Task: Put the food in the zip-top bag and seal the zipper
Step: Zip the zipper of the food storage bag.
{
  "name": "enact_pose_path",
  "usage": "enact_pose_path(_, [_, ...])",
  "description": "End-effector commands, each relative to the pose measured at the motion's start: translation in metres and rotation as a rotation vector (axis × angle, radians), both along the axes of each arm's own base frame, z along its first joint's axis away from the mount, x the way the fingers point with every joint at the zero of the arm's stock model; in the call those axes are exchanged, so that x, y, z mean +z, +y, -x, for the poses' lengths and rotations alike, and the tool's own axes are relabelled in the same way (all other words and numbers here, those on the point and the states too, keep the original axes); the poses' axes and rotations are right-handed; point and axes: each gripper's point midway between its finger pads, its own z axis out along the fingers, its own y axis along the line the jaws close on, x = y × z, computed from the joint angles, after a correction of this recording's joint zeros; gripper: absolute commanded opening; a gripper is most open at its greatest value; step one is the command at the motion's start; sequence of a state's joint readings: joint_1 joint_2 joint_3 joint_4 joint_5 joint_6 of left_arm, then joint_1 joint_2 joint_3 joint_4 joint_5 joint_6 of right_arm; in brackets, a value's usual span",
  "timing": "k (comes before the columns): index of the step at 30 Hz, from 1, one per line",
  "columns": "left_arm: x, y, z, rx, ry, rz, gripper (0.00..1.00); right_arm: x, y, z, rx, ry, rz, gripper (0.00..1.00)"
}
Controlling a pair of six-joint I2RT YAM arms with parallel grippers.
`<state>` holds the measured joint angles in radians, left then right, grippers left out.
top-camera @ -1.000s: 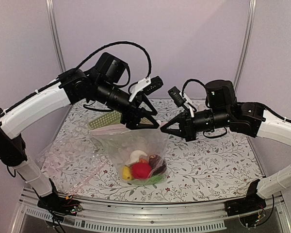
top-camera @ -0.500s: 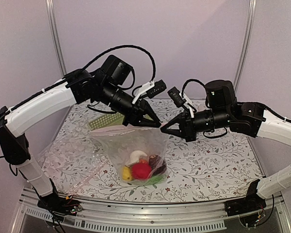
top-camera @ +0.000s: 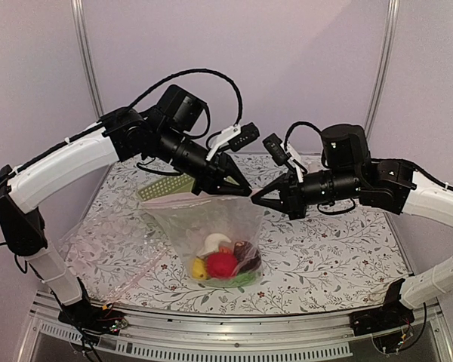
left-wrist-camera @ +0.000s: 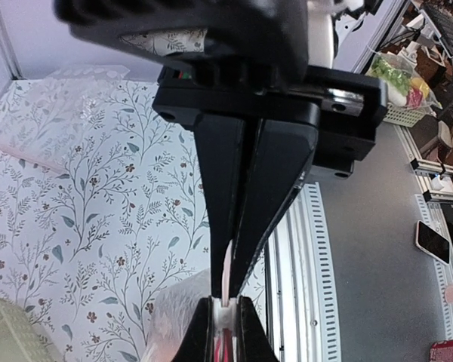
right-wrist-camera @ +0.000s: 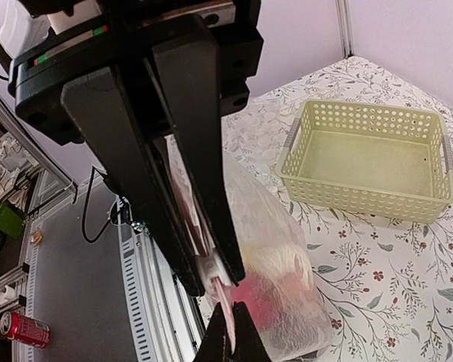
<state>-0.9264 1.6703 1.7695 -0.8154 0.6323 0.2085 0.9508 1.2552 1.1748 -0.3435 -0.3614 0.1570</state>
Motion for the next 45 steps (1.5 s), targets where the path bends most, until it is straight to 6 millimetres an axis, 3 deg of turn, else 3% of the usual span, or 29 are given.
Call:
enact_pose_path(1, [-0.001,0.02,-0.005,0.037,-0.005,-0.032,0.0,0.006,-0.018,-0.004,-0.067,-0.029,0.014,0.0])
enact_pose_path(17, [-0.01,0.06,-0.014,0.142,-0.042,-0.089,0.0,0.01,-0.038,-0.008,-0.14,-0.07,0.036,0.0])
enact_pose_path(29, [-0.025,0.082,-0.016,0.204,-0.054,-0.145,0.0,0.013,-0.067,-0.046,-0.39,-0.156,0.083,0.0])
enact_pose_path(35, [-0.031,0.086,-0.018,0.221,-0.062,-0.167,0.0,0.015,-0.073,-0.052,-0.443,-0.173,0.08,0.0])
enact_pose_path(38, [-0.029,0.083,-0.016,0.213,-0.052,-0.148,0.0,0.016,-0.064,-0.043,-0.372,-0.158,0.05,0.0])
enact_pose_path(43, [-0.03,0.066,-0.002,0.13,0.018,-0.109,0.0,0.025,-0.027,0.009,-0.012,-0.087,-0.071,0.0])
enact_pose_path(45, [-0.031,0.061,0.004,0.102,0.033,-0.106,0.0,0.024,-0.02,0.018,0.049,-0.048,-0.075,0.18])
